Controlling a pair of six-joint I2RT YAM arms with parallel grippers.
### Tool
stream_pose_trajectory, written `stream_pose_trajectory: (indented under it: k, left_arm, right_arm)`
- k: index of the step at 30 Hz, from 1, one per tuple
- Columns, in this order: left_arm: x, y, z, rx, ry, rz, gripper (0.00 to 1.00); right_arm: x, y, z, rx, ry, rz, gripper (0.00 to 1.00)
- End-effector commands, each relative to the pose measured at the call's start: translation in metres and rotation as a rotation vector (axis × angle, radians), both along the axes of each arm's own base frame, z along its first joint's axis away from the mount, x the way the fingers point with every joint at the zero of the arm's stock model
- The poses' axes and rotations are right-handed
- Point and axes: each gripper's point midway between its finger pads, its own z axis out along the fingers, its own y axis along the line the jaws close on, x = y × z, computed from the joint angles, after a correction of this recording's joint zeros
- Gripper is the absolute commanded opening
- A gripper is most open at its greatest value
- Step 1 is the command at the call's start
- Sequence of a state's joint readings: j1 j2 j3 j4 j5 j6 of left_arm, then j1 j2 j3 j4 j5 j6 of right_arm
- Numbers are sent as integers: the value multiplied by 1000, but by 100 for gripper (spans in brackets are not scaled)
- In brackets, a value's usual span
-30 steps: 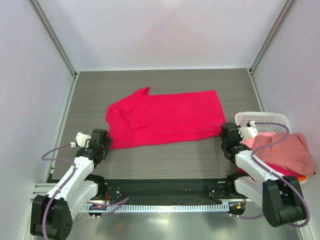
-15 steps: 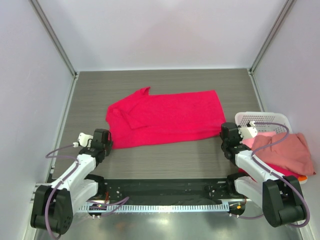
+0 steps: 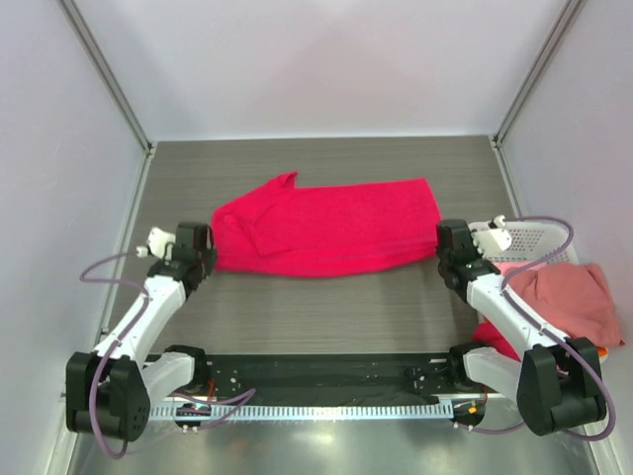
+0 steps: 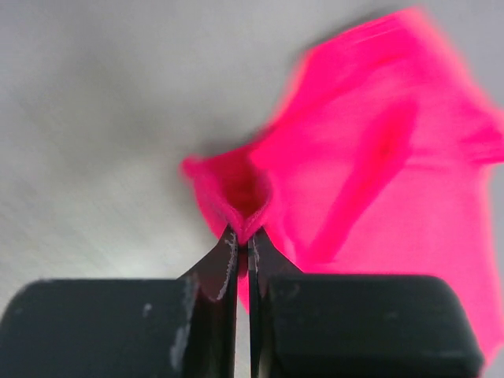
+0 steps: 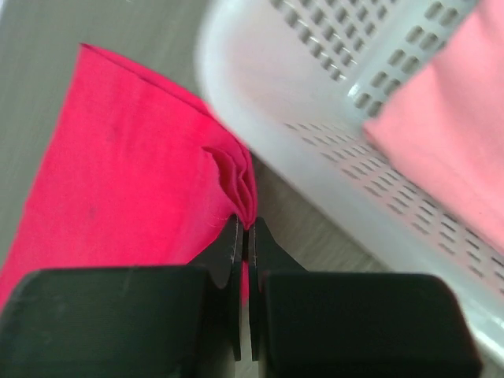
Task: Fold and stack the t-shirts
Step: Fold the tshirt
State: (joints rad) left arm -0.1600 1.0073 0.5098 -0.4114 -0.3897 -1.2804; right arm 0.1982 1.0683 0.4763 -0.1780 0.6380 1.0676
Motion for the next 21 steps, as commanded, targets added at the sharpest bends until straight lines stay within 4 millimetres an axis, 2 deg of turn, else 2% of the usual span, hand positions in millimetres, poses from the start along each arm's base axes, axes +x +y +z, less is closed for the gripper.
stream_pose_trajectory:
  k: [1,2,3,5,6,7,8,9,10,11,12,13,14,15,16,18,20,21]
  left_arm:
    - [41,8,73,37,-64,-28,0]
    - [47,8,82,46,-49,-40,0]
    - [61,9,119,54,-110,-43,0]
    - [61,12,142,91,-106,-69,0]
    - [68,13,177,97,-173,-67,0]
    - [63,16,189,117,-170,-67,0]
    - [60,19,225,145,-221,-76,0]
    - [61,19,250,153,-277,-79,0]
    - [53,22,262,170,-271,-80,0]
    - [49,23,280,191,-299,-96,0]
    - [44,24,316,197,-376,-94,0]
    - [37,25,328,204,-388,-97,0]
    - [33,25,342,207,-413,-102,0]
    - [26,25,368,210,-470,-100,0]
    - [23,25,373,210,-469,-104,0]
    - [18,24,396,206,-522,-105,0]
    - [23,25,401,210,-527,-101,0]
    - [24,26,410,215,-547,-94,0]
  right_arm:
    - [24,-4,79,-40,-76,-11,1]
    - [26,-3,94,-45,-88,3,1]
    - [27,-2,109,-48,-103,15,1]
    - [29,4,156,-38,-179,65,1]
    - [27,5,171,-53,-195,90,1]
    - [25,6,198,-56,-234,111,1]
    - [19,7,229,-65,-274,139,1]
    - [16,8,231,-74,-277,157,1]
    - [11,9,258,-76,-316,174,1]
    - [7,11,272,-77,-336,191,1]
    - [1,10,285,-87,-354,202,1]
    - [-5,10,308,-86,-396,211,1]
    - [-10,10,319,-89,-415,217,1]
    - [-13,9,329,-90,-432,218,1]
    - [-19,8,345,-95,-464,220,1]
    - [-23,8,358,-96,-488,220,1]
    - [-22,5,371,-105,-510,208,1]
    - [-19,5,372,-110,-504,204,1]
